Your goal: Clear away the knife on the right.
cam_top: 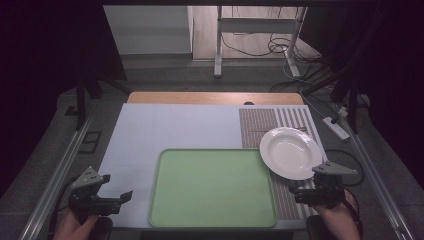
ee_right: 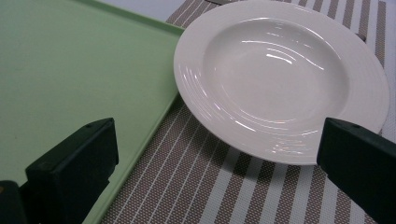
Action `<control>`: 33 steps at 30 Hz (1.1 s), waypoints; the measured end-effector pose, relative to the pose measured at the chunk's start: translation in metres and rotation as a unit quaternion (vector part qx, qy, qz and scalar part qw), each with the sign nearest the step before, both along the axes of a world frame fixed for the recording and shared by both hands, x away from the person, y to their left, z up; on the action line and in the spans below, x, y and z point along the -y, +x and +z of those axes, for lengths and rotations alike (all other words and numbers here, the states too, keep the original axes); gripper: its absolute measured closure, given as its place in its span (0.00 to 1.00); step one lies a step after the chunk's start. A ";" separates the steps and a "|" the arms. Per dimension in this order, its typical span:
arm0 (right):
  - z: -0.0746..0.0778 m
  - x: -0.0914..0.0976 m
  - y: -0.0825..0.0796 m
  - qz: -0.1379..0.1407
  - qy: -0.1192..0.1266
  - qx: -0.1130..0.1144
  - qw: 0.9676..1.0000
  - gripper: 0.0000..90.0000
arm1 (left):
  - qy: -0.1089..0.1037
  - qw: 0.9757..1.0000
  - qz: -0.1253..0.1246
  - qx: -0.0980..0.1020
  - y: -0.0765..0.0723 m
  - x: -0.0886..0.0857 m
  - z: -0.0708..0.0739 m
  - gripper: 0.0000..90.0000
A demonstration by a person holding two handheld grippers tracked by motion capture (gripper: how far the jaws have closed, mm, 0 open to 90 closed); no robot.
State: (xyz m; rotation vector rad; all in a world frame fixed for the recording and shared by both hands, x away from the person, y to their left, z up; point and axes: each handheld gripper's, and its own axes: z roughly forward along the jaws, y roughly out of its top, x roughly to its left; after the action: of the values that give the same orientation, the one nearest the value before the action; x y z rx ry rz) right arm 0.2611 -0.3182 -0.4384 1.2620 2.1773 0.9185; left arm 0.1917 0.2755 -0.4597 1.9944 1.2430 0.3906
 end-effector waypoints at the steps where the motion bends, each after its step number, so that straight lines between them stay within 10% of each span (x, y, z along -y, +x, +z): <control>1: 0.000 0.000 0.000 0.000 0.000 0.000 1.000 0.00 | 0.000 1.000 0.000 -0.001 0.000 0.000 0.000 0.04; 25: 0.000 0.002 0.002 0.023 0.019 -0.017 0.999 0.00 | 0.000 1.000 0.000 0.000 0.000 0.000 0.000 0.04; 33: -0.002 -0.005 0.003 0.032 -0.013 -0.026 0.999 0.00 | 0.004 1.000 -0.001 -0.002 0.000 0.001 0.000 0.05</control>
State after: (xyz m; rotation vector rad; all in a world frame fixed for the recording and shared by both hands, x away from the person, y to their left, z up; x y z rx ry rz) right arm 0.2643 -0.3131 -0.4402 1.2220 2.2745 0.8895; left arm 0.1920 0.2747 -0.4597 2.0031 1.2437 0.3919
